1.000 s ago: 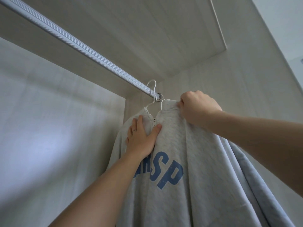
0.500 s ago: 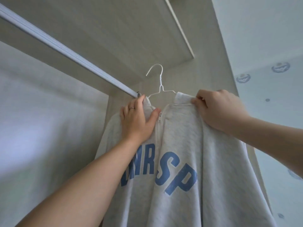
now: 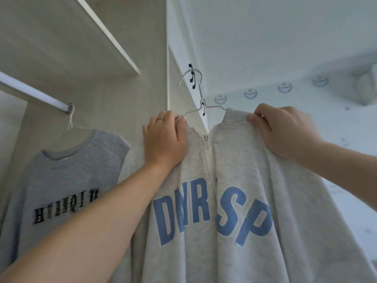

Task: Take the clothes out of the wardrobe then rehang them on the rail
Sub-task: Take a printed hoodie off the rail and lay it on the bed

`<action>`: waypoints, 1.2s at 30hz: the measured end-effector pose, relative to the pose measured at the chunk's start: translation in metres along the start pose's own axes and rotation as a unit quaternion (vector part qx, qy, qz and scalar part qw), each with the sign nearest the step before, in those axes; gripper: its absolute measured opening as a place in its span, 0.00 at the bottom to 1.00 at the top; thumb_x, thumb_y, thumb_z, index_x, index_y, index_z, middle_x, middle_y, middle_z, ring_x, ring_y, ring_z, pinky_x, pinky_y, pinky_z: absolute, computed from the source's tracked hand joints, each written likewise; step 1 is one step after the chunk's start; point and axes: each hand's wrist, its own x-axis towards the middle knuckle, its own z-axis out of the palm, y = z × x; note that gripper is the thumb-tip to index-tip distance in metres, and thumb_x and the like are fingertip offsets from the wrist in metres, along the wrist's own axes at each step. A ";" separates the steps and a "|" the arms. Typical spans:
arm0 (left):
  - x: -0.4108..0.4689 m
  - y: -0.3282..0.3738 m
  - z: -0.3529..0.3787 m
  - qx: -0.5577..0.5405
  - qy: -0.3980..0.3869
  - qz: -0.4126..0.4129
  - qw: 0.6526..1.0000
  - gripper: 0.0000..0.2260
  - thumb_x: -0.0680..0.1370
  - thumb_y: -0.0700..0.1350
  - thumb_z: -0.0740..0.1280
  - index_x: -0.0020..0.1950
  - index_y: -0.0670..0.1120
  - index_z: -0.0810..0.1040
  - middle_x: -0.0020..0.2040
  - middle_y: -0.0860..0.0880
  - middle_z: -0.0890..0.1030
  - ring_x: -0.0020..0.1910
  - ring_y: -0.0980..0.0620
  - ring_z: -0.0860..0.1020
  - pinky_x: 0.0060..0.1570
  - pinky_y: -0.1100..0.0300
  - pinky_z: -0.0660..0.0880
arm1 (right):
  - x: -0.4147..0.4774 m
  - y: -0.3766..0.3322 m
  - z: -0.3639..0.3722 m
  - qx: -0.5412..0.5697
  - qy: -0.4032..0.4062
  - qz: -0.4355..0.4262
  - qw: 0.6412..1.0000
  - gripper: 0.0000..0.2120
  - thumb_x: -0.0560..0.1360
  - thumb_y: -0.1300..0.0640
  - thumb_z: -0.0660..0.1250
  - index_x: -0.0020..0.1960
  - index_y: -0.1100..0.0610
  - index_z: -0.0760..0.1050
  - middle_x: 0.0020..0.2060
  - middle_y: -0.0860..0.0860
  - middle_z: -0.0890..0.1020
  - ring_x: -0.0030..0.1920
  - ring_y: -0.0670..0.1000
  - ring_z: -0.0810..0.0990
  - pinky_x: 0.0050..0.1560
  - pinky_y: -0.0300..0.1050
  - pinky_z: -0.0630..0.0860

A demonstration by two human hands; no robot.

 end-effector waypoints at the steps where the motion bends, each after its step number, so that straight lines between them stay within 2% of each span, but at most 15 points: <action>1: -0.003 0.020 0.010 -0.016 -0.003 -0.001 1.000 0.10 0.82 0.49 0.56 0.45 0.49 0.72 0.43 0.53 0.74 0.43 0.49 0.69 0.46 0.54 0.60 | -0.006 0.018 -0.013 -0.015 -0.005 0.002 1.000 0.15 0.80 0.40 0.51 0.48 0.48 0.71 0.32 0.46 0.69 0.36 0.57 0.71 0.35 0.46 0.63; 4: -0.014 0.084 0.039 -0.070 -0.018 -0.001 0.997 0.08 0.83 0.48 0.56 0.44 0.50 0.69 0.43 0.54 0.71 0.42 0.50 0.68 0.45 0.54 0.59 | -0.027 0.071 -0.053 -0.056 -0.022 0.016 0.998 0.15 0.80 0.40 0.51 0.47 0.47 0.70 0.29 0.40 0.65 0.34 0.55 0.68 0.35 0.46 0.62; 6: -0.026 0.124 0.060 -0.110 -0.033 -0.004 0.993 0.09 0.83 0.47 0.56 0.46 0.47 0.72 0.43 0.52 0.73 0.42 0.49 0.68 0.46 0.53 0.61 | -0.043 0.105 -0.079 -0.076 -0.032 0.030 0.996 0.14 0.81 0.41 0.53 0.47 0.48 0.72 0.29 0.40 0.64 0.34 0.55 0.68 0.35 0.47 0.63; 8: -0.044 0.162 0.083 -0.167 -0.066 -0.009 0.984 0.11 0.83 0.46 0.56 0.49 0.44 0.76 0.45 0.48 0.77 0.43 0.47 0.72 0.47 0.51 0.66 | -0.062 0.136 -0.103 -0.084 -0.051 0.054 0.994 0.14 0.80 0.42 0.54 0.47 0.49 0.73 0.29 0.43 0.68 0.34 0.56 0.69 0.36 0.47 0.65; 10: -0.068 0.196 0.105 -0.226 -0.112 -0.020 0.968 0.10 0.84 0.45 0.56 0.52 0.44 0.76 0.46 0.49 0.78 0.45 0.46 0.75 0.51 0.48 0.71 | -0.085 0.165 -0.123 -0.085 -0.084 0.081 0.990 0.14 0.80 0.42 0.55 0.47 0.50 0.73 0.32 0.49 0.74 0.37 0.58 0.74 0.38 0.50 0.71; 12: -0.097 0.224 0.126 -0.258 -0.154 -0.029 0.953 0.10 0.84 0.47 0.56 0.51 0.47 0.76 0.43 0.53 0.78 0.44 0.48 0.75 0.51 0.46 0.72 | -0.112 0.188 -0.139 -0.084 -0.112 0.109 0.984 0.14 0.80 0.42 0.55 0.46 0.50 0.73 0.33 0.50 0.77 0.36 0.57 0.76 0.38 0.50 0.74; 16: -0.159 0.272 0.168 -0.307 -0.243 -0.058 0.918 0.09 0.84 0.48 0.56 0.48 0.50 0.73 0.40 0.56 0.76 0.43 0.50 0.75 0.51 0.46 0.73 | -0.170 0.230 -0.162 -0.096 -0.136 0.173 0.971 0.12 0.81 0.46 0.58 0.44 0.50 0.74 0.29 0.45 0.75 0.31 0.47 0.73 0.31 0.41 0.66; 18: -0.190 0.295 0.188 -0.340 -0.273 -0.079 0.897 0.09 0.84 0.47 0.57 0.47 0.50 0.72 0.39 0.55 0.76 0.41 0.51 0.75 0.47 0.47 0.74 | -0.202 0.247 -0.168 -0.105 -0.158 0.207 0.960 0.11 0.81 0.45 0.59 0.44 0.49 0.74 0.29 0.46 0.76 0.32 0.48 0.74 0.32 0.45 0.71; 20: -0.221 0.319 0.205 -0.362 -0.295 -0.092 0.880 0.08 0.84 0.46 0.58 0.45 0.50 0.71 0.38 0.55 0.75 0.40 0.49 0.75 0.45 0.47 0.74 | -0.235 0.262 -0.170 -0.116 -0.184 0.233 0.948 0.11 0.81 0.45 0.59 0.45 0.49 0.74 0.31 0.47 0.78 0.33 0.51 0.76 0.36 0.50 0.76; 23: -0.271 0.351 0.235 -0.385 -0.309 -0.136 0.859 0.08 0.83 0.47 0.59 0.44 0.51 0.71 0.38 0.55 0.75 0.40 0.49 0.75 0.46 0.46 0.75 | -0.285 0.284 -0.166 -0.122 -0.205 0.263 0.935 0.11 0.81 0.44 0.59 0.46 0.48 0.74 0.32 0.49 0.79 0.34 0.54 0.77 0.37 0.53 0.78; 26: -0.323 0.381 0.269 -0.380 -0.298 -0.169 0.859 0.08 0.83 0.51 0.57 0.46 0.53 0.71 0.43 0.54 0.78 0.45 0.47 0.76 0.52 0.47 0.72 | -0.330 0.310 -0.158 -0.114 -0.212 0.289 0.927 0.10 0.80 0.46 0.61 0.43 0.49 0.75 0.31 0.49 0.79 0.33 0.53 0.77 0.37 0.53 0.77; 28: -0.355 0.397 0.294 -0.381 -0.302 -0.163 0.859 0.08 0.82 0.51 0.56 0.48 0.52 0.72 0.45 0.52 0.78 0.47 0.45 0.75 0.54 0.48 0.69 | -0.358 0.329 -0.148 -0.115 -0.227 0.314 0.915 0.11 0.80 0.47 0.63 0.43 0.51 0.76 0.30 0.50 0.79 0.32 0.51 0.77 0.37 0.52 0.77; 30: -0.383 0.409 0.325 -0.382 -0.330 -0.155 0.849 0.10 0.83 0.50 0.56 0.50 0.48 0.74 0.47 0.48 0.80 0.50 0.42 0.76 0.55 0.45 0.70 | -0.385 0.347 -0.134 -0.115 -0.239 0.340 0.903 0.10 0.79 0.48 0.64 0.42 0.51 0.76 0.28 0.49 0.77 0.30 0.47 0.74 0.37 0.47 0.74; 33: -0.418 0.424 0.376 -0.397 -0.364 -0.157 0.828 0.11 0.83 0.48 0.57 0.52 0.45 0.76 0.49 0.45 0.81 0.52 0.39 0.77 0.55 0.42 0.71 | -0.416 0.376 -0.110 -0.111 -0.259 0.373 0.884 0.10 0.78 0.48 0.65 0.41 0.50 0.78 0.26 0.46 0.74 0.29 0.43 0.71 0.31 0.34 0.67; 36: -0.449 0.438 0.422 -0.411 -0.388 -0.151 0.811 0.11 0.83 0.48 0.57 0.54 0.45 0.76 0.52 0.45 0.81 0.55 0.39 0.76 0.57 0.43 0.70 | -0.440 0.405 -0.087 -0.122 -0.293 0.400 0.860 0.10 0.78 0.46 0.65 0.43 0.50 0.79 0.29 0.48 0.78 0.31 0.45 0.74 0.34 0.39 0.72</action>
